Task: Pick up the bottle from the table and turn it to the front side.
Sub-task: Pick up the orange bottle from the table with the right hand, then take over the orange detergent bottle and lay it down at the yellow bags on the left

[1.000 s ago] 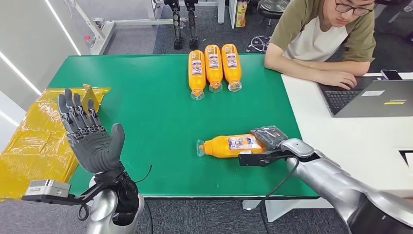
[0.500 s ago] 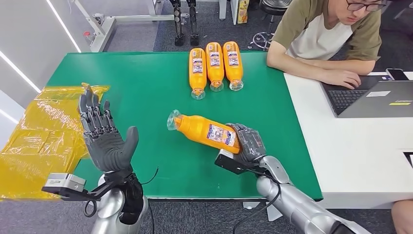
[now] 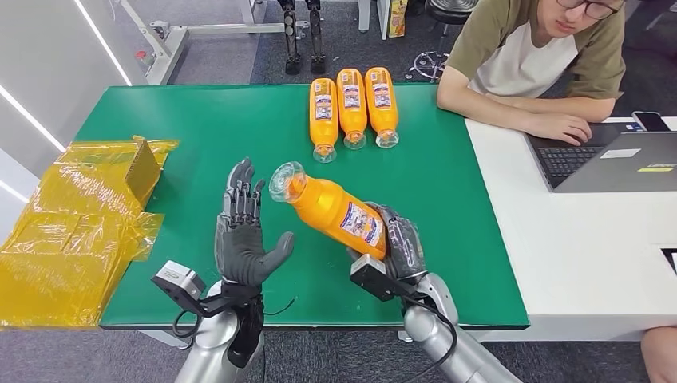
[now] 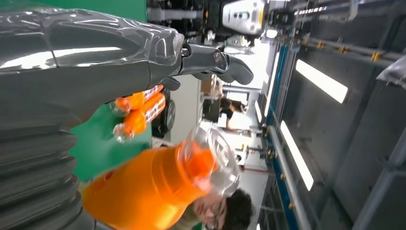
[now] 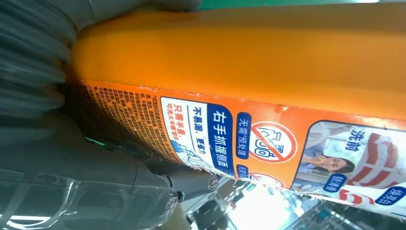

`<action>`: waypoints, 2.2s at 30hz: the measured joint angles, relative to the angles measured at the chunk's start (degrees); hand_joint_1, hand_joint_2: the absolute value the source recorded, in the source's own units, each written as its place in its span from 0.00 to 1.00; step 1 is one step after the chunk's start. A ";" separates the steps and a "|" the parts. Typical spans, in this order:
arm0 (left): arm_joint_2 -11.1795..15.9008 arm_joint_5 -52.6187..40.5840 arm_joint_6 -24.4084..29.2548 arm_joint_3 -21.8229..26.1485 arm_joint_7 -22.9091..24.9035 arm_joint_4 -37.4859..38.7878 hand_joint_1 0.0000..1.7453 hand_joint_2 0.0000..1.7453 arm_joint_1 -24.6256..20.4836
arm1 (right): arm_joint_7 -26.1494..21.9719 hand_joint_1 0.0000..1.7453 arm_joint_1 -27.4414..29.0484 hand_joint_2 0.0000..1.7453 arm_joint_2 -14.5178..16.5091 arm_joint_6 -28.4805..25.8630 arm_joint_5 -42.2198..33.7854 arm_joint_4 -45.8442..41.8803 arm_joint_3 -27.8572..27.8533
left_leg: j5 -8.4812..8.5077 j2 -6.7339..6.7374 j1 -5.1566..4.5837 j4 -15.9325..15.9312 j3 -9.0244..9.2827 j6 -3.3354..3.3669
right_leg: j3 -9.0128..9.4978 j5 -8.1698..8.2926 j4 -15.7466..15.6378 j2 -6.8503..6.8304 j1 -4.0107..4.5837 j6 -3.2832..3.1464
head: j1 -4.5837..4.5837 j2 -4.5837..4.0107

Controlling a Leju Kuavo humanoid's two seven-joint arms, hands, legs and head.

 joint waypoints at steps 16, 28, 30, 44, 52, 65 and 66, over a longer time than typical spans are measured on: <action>-0.60 0.37 -5.42 -0.94 -1.20 7.22 0.00 1.00 -3.03 | 0.68 1.00 -2.70 1.00 2.41 13.24 4.22 4.38 4.68 | -0.01 -0.02 0.00 0.00 -0.03 -0.02 | 0.00 -0.03 0.01 -0.02 0.00 -0.01 | 0.00 0.00; -0.63 1.91 -4.34 -0.88 -1.19 8.17 0.99 1.00 -3.15 | 3.25 1.00 -5.90 1.00 2.90 15.54 8.32 8.51 6.96 | -0.02 -0.01 0.00 0.00 -0.03 -0.02 | -0.01 -0.05 0.01 -0.02 0.00 -0.03 | 0.00 0.00; -0.63 2.04 -4.35 -0.85 -1.18 8.16 1.00 1.00 -3.14 | 3.63 1.00 -6.03 1.00 2.90 15.49 8.99 8.63 7.06 | -0.02 -0.01 0.00 0.00 -0.03 -0.02 | -0.02 -0.05 0.01 -0.02 0.00 -0.03 | 0.01 0.00; -0.64 0.99 -4.94 -0.83 -1.19 8.16 1.00 1.00 -3.14 | 4.72 0.07 -5.99 1.00 2.92 14.26 11.69 8.67 7.04 | -0.02 0.00 0.00 0.00 -0.03 -0.02 | -0.02 -0.06 0.01 -0.01 0.00 -0.03 | 0.00 0.00; -0.64 -2.30 -0.01 -0.83 -1.00 7.15 1.00 1.00 -3.22 | 4.89 0.00 -3.49 1.00 3.86 5.25 12.83 8.06 6.95 | -0.02 -0.02 0.01 -0.01 -0.04 -0.03 | -0.02 -0.06 0.01 -0.02 0.00 -0.03 | 0.00 0.00; 2.32 -18.48 36.30 3.47 3.85 3.51 1.00 1.00 -7.30 | -11.88 0.00 8.54 1.00 7.78 -7.85 -9.56 -7.34 1.70 | -0.02 -0.06 0.04 -0.07 -0.06 -0.03 | -0.03 -0.13 0.05 -0.09 0.02 -0.12 | 0.01 0.00; 3.16 -20.75 37.77 3.85 4.85 3.68 1.00 1.00 -8.15 | -12.35 0.00 9.81 1.00 8.10 -7.99 -10.57 -9.16 1.52 | -0.02 -0.06 0.04 -0.07 -0.06 -0.03 | -0.03 -0.14 0.05 -0.09 0.03 -0.13 | 0.01 0.00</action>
